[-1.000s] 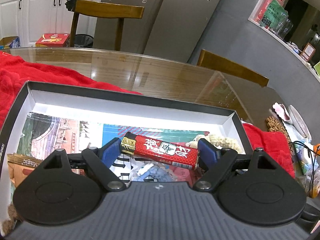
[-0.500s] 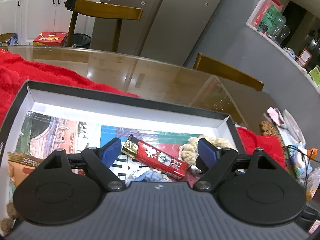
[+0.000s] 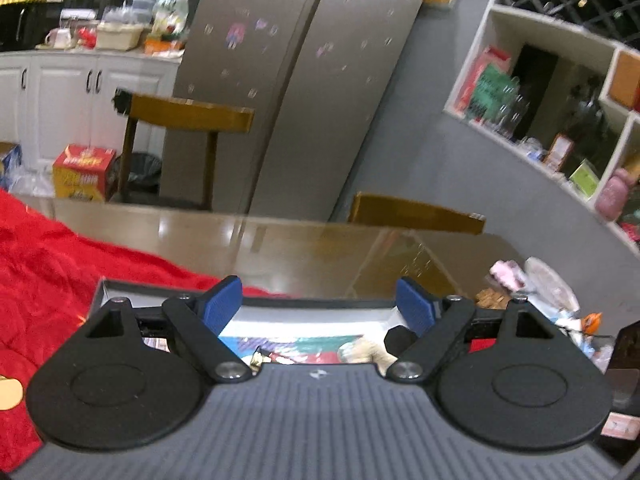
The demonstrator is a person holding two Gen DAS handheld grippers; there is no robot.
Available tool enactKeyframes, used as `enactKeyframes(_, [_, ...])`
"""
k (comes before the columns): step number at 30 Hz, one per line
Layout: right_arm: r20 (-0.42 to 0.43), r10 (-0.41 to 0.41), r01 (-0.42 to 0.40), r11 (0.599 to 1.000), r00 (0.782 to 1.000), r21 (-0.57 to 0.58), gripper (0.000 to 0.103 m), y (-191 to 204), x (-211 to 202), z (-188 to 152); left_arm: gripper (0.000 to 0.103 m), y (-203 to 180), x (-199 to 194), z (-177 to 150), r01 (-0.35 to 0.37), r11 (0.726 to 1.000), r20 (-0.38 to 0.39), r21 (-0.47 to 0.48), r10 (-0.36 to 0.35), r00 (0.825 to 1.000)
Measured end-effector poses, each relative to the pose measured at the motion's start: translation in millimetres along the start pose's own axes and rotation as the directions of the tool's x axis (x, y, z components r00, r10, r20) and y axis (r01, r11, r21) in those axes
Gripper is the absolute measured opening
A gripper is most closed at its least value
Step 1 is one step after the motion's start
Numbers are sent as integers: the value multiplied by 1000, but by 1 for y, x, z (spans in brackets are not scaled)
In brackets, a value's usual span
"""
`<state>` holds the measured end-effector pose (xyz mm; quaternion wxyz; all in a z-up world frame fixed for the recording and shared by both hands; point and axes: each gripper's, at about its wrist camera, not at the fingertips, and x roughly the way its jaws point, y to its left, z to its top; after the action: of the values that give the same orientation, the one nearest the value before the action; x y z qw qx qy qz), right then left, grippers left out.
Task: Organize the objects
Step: 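Move both tools back from the box toward the blue clip and purple lighter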
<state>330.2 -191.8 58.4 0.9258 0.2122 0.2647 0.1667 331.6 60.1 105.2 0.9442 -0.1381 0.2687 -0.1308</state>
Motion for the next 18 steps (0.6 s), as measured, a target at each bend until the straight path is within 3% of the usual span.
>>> enactKeyframes(9, [118, 39, -32, 998, 992, -60, 93, 24, -63, 11, 87, -25, -95, 8, 27, 998, 156, 49, -34, 987])
enactKeyframes(14, [171, 51, -30, 991, 984, -127, 103, 37, -98, 3, 87, -42, -144, -10, -10, 992, 190, 129, -15, 982])
enactKeyframes(18, [201, 70, -37, 986, 977, -164, 103, 46, -122, -11, 87, -41, -182, -26, -20, 995, 200, 99, 0, 980])
